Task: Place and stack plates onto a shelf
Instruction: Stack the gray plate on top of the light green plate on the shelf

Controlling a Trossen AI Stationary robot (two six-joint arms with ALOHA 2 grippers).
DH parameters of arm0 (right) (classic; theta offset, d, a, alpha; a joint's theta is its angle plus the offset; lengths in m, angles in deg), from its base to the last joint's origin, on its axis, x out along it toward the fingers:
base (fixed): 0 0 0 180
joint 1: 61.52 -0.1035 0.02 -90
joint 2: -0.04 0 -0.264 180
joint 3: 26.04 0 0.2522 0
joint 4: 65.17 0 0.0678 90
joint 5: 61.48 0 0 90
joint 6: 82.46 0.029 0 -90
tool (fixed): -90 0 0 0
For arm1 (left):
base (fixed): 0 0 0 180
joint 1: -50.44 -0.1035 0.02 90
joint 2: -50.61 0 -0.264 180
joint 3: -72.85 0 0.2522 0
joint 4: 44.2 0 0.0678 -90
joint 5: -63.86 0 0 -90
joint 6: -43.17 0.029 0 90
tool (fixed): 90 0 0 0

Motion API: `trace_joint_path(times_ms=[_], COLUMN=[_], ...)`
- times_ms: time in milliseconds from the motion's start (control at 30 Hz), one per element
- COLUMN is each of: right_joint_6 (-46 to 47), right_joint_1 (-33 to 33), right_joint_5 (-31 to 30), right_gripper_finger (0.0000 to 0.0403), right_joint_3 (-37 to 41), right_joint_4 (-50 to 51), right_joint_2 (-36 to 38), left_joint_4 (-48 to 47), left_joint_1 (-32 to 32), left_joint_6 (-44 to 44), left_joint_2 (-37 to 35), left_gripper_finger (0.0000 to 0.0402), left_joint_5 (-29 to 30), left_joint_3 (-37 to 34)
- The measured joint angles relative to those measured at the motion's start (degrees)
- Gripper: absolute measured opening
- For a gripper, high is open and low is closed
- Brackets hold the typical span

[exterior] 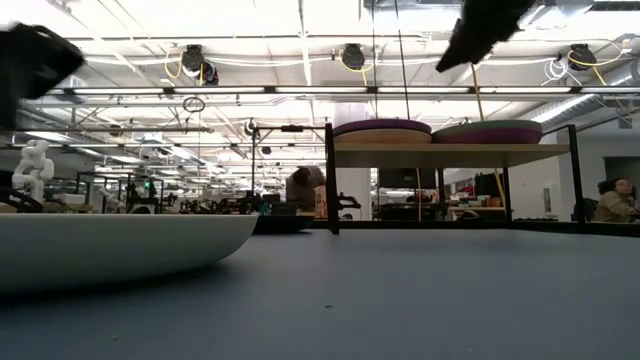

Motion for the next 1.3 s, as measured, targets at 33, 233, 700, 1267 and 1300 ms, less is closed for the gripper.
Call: trace_joint_path(times_ms=[33,233,700,1267,1300], right_joint_6=[0.7,4.6,5.4,7.3,7.9], right_joint_1=[-0.8,-4.4,-9.8,-12.6,-12.9], right_joint_5=[0.0,-0.1,0.0,0.0,0.0], right_gripper_finger=[0.0016,0.0016,0.0016,0.0015,0.0015], right_joint_3=[1.7,10.8,23.5,25.9,25.9], right_joint_4=[-1.0,-8.1,-23.7,-28.8,-29.0], right_joint_2=[0.6,3.6,5.2,5.1,5.1], left_joint_4=[0.8,5.6,7.0,5.8,5.1], left_joint_1=[0.8,3.9,4.6,4.7,4.7], left_joint_6=[1.5,5.6,7.6,16.3,16.6], left_joint_2=[0.4,3.1,10.1,11.0,11.0], left_gripper_finger=[0.0250,0.0240,0.0187,0.0183,0.0179], left_joint_5=[-1.6,-3.6,-4.8,-6.1,-6.0], left_joint_3=[0.0,0.0,0.0,0.0,0.0])
